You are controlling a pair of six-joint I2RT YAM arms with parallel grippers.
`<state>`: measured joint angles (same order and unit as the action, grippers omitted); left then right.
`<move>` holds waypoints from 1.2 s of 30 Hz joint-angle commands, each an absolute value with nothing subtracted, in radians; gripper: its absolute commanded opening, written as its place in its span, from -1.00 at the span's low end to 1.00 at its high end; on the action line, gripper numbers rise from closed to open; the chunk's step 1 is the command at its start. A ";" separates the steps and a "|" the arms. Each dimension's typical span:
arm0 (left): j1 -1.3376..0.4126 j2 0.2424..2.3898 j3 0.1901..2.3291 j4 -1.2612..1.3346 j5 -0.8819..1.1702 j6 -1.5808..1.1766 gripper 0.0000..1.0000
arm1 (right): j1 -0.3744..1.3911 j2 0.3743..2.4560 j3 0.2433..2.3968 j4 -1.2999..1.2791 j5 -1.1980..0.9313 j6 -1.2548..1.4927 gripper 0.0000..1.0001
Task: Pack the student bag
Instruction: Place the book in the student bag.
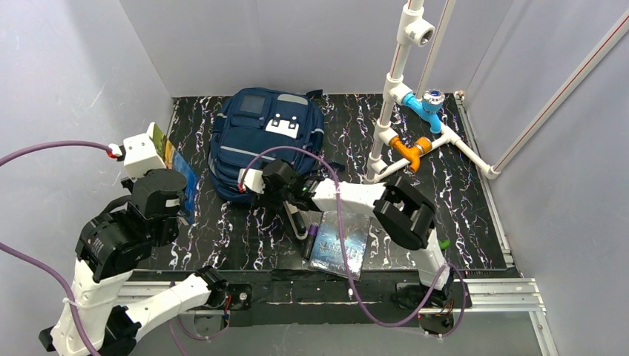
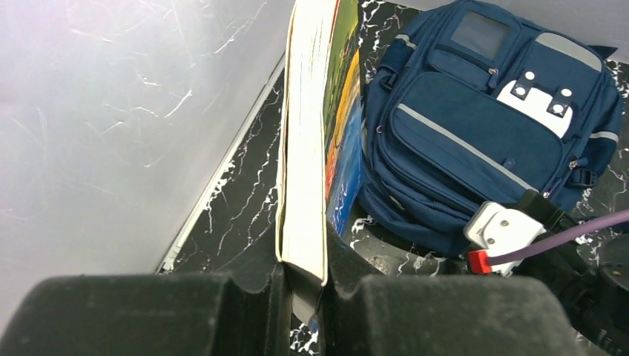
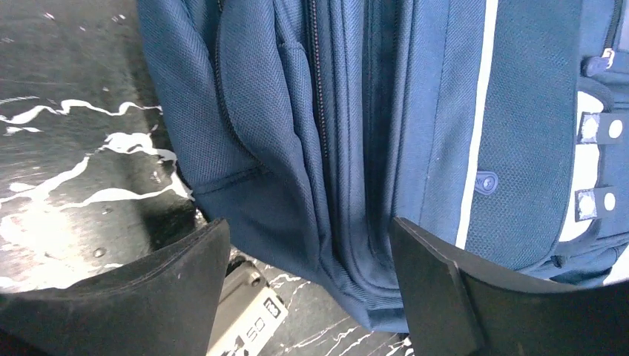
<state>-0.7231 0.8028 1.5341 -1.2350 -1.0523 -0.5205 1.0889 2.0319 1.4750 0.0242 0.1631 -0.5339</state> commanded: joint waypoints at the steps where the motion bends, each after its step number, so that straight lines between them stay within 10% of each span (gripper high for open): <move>1: -0.724 0.796 1.519 -1.198 -1.138 -0.477 -1.00 | 1.097 2.088 1.549 0.110 0.256 -0.658 0.66; 9: -0.724 0.821 1.496 -1.198 -1.053 -0.481 -1.00 | 1.097 2.134 1.584 0.255 0.483 -0.607 -0.13; 14: -0.724 0.848 1.499 -1.198 -0.995 -0.503 -1.00 | 1.095 2.071 1.605 0.220 0.505 -0.510 -0.97; 21: -0.686 0.889 1.501 -1.100 -0.821 -0.510 -1.00 | 1.003 2.038 1.837 -0.064 0.385 -0.109 -0.97; 36: -0.047 1.031 1.269 -0.722 0.097 -0.811 -1.00 | 0.843 2.041 1.985 -0.094 0.196 0.358 -0.97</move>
